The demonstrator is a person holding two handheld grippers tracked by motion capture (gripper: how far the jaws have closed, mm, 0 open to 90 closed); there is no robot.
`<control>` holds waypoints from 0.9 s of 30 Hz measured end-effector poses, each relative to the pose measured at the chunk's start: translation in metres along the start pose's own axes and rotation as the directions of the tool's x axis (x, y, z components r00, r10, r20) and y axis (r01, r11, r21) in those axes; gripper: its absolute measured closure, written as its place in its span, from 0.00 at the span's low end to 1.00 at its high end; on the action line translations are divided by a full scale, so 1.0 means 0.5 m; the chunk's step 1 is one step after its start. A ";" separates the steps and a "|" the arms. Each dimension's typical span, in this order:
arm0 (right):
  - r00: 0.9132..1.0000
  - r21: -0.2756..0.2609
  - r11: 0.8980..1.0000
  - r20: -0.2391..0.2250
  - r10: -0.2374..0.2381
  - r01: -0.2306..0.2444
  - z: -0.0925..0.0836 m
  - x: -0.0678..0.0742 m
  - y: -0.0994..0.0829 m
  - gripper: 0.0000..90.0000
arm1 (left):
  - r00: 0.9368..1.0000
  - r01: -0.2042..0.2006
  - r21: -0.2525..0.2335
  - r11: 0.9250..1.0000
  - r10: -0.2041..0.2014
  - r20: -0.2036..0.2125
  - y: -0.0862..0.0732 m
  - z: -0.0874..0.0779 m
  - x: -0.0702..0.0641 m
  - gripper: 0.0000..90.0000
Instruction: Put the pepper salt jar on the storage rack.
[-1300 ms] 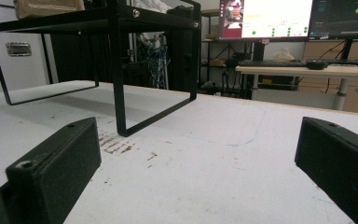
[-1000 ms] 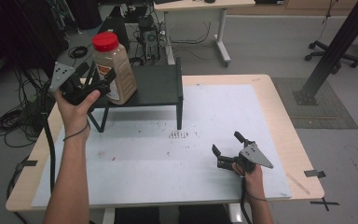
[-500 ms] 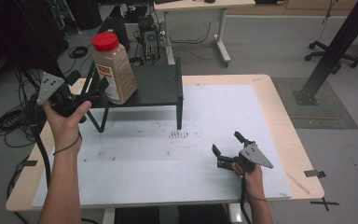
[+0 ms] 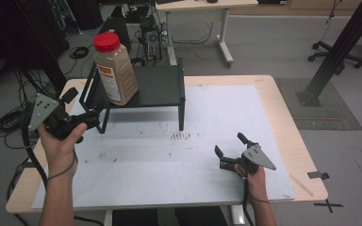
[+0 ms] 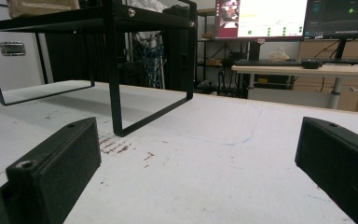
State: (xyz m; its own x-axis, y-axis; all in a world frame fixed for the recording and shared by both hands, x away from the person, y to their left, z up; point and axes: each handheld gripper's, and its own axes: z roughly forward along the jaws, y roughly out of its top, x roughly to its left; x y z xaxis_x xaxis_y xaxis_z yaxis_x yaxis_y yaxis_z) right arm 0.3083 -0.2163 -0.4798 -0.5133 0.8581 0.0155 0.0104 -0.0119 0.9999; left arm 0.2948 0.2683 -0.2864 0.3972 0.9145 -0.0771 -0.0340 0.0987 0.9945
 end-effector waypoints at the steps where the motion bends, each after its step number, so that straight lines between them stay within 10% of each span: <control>1: 1.000 0.000 1.000 0.002 0.000 0.000 0.000 0.000 0.000 0.00 | 1.000 -0.001 0.002 1.000 0.001 0.000 -0.003 -0.005 -0.002 0.00; 27: 1.000 0.006 1.000 0.007 0.001 -0.001 0.001 0.000 0.000 0.00 | 0.999 -0.002 0.049 0.999 0.001 0.038 -0.123 -0.047 -0.066 0.00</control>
State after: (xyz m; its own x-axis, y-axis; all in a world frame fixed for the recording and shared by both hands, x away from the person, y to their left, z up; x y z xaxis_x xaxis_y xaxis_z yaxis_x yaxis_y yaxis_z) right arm 0.3087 -0.2159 -0.4797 -0.5073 0.8616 0.0160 0.0159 -0.0093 0.9998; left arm 0.2620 0.2412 -0.3467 0.4321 0.8988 -0.0739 0.0103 0.0770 0.9970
